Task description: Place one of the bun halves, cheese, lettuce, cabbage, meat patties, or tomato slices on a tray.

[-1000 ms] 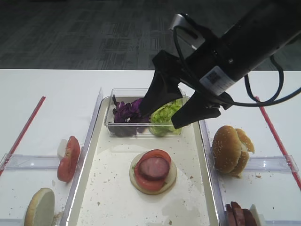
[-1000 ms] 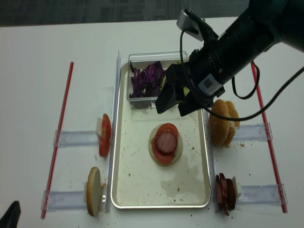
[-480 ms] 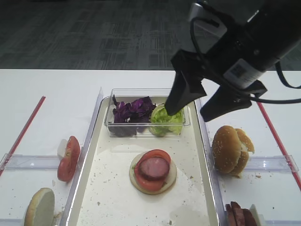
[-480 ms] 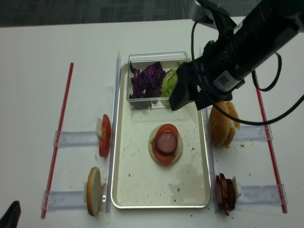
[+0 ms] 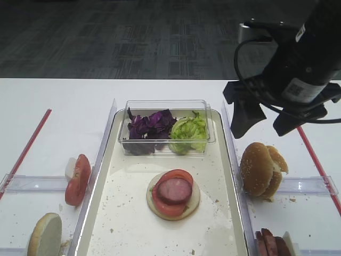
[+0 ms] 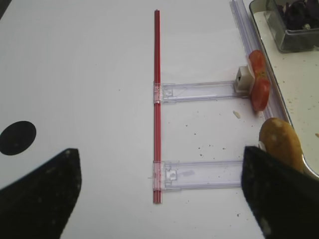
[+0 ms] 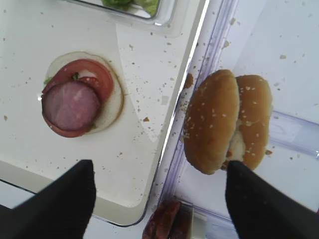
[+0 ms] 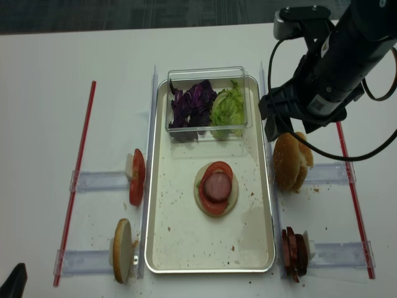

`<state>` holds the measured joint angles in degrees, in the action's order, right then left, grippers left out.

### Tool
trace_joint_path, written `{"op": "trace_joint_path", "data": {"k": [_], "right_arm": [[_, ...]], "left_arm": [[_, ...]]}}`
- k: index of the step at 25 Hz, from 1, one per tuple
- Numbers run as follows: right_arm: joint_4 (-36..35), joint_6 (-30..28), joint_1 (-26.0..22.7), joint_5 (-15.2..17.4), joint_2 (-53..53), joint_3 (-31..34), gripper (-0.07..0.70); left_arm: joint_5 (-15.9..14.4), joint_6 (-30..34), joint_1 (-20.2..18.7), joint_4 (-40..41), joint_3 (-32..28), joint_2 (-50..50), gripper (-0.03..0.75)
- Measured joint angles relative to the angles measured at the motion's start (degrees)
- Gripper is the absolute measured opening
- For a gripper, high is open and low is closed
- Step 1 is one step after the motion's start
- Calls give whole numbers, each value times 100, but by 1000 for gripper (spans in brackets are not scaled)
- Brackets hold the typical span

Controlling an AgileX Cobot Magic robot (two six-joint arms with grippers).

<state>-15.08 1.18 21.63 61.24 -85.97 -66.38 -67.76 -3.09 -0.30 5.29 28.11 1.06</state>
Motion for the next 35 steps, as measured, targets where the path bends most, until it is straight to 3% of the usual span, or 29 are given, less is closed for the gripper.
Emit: {"op": "trace_joint_path", "data": {"k": [4, 12, 16, 23, 28, 35], "right_arm": [[258, 233, -160, 22, 0, 0, 561], [716, 226, -1645, 306, 0, 0, 561], [799, 110, -2082, 404, 0, 0, 561], [820, 25, -2169, 442, 0, 0, 561], [820, 14, -2169, 676, 38, 38, 538], [809, 23, -2169, 616, 879, 1132, 530]], "left_arm": [[0, 0, 0, 0, 0, 0, 599], [0, 0, 0, 0, 0, 0, 599], [0, 0, 0, 0, 0, 0, 599], [0, 0, 0, 0, 0, 0, 599], [0, 0, 0, 0, 0, 0, 599], [0, 0, 0, 0, 0, 0, 599]]}}
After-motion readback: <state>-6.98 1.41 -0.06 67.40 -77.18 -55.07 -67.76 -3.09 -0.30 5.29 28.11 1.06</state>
